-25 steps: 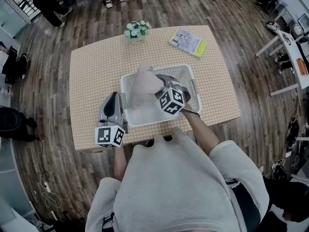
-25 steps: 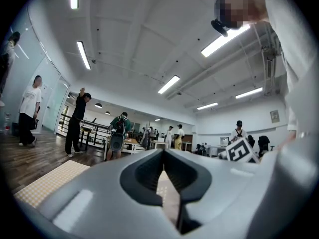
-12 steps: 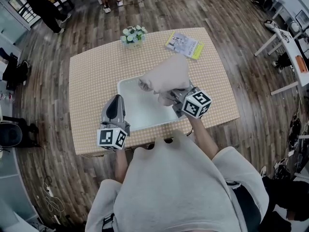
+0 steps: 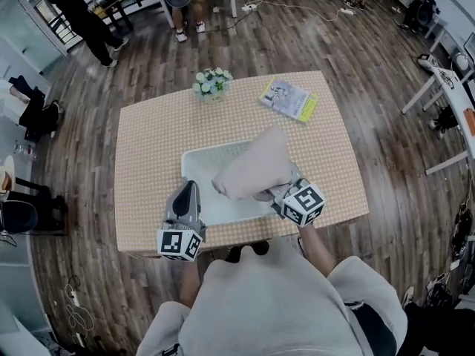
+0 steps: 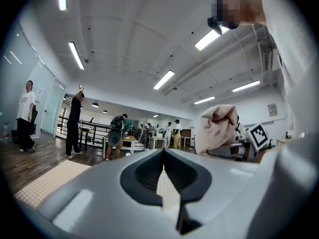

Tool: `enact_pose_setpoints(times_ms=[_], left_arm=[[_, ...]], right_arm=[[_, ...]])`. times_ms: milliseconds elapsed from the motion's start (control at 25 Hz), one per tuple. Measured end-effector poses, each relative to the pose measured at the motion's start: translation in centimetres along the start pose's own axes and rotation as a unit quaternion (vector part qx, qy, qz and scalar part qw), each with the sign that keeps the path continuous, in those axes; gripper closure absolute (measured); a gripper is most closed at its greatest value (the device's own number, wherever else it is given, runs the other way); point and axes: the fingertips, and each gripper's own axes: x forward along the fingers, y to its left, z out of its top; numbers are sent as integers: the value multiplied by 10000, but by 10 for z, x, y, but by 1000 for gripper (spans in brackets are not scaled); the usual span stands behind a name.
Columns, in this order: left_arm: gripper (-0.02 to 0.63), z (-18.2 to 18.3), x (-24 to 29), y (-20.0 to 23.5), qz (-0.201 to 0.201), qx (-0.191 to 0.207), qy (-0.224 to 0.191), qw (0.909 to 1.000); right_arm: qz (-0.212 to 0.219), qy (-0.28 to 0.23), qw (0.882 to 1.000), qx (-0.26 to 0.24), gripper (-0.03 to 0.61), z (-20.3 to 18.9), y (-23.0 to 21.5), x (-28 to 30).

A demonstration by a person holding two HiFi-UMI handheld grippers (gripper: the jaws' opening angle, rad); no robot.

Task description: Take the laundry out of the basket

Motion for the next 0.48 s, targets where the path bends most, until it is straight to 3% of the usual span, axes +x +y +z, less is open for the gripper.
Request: enact_pose_setpoints(times_ms=[240,480], left_arm=[[603,-6,-6,-14,119,-42,86,9999],[603,6,-13,-33,9,81,-227,9997]], right_arm=[[128,-163,9998,59,410,10,1,-12],[94,-269,9995,107,410,11,12,-40]])
